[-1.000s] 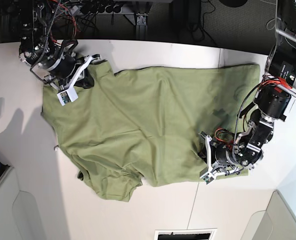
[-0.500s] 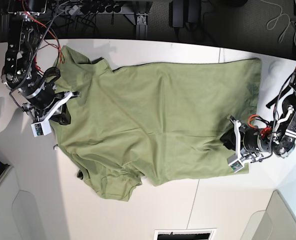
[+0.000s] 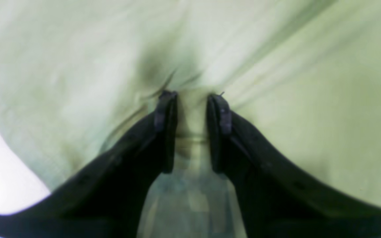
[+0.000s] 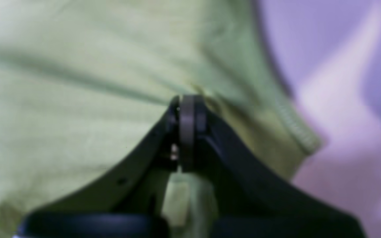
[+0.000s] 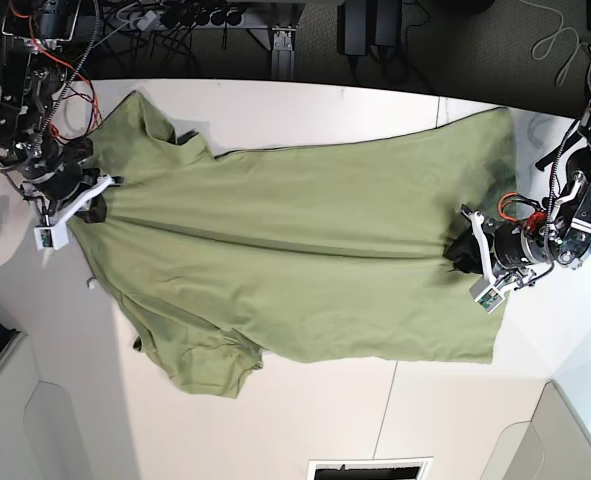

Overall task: Layout the t-shirt on the table in an organized manner, then fold the t-shirt properly
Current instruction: 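Pull the shirt edges apart with both grippers to smooth it flat, then release the shirt and regrasp its hem corners with both grippers, then release and regrasp the shirt's collar-side corners with both grippers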

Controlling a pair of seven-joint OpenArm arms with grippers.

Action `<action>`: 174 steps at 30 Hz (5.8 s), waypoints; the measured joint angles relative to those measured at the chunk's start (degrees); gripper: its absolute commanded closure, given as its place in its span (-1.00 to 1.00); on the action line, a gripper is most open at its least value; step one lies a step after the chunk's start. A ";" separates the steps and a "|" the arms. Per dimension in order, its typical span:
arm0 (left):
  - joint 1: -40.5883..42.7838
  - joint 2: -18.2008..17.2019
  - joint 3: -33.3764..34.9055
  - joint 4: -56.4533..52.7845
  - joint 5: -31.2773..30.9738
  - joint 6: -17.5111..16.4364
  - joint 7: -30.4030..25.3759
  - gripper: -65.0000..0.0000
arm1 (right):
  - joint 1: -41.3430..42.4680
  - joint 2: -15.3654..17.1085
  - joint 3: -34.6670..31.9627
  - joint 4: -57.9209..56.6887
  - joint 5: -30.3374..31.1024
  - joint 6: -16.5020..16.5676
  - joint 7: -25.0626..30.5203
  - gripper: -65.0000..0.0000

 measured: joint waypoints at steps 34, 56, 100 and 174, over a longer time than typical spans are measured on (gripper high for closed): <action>1.60 -0.48 -11.43 5.81 -2.80 1.81 6.51 0.46 | 19.19 -2.08 -4.55 -9.99 0.96 -0.02 7.45 1.00; 3.85 2.67 -12.37 -6.32 -3.69 0.46 0.33 0.46 | 32.74 0.11 -17.40 -36.83 -14.58 -6.27 14.27 1.00; 34.01 -8.79 -46.97 10.99 -31.06 -3.82 22.93 0.30 | -20.00 4.42 20.76 18.05 24.39 5.97 -12.63 0.48; 4.61 -4.57 -22.51 0.44 -21.86 -3.80 15.78 0.30 | -4.44 4.70 12.07 6.25 17.84 6.34 -10.05 1.00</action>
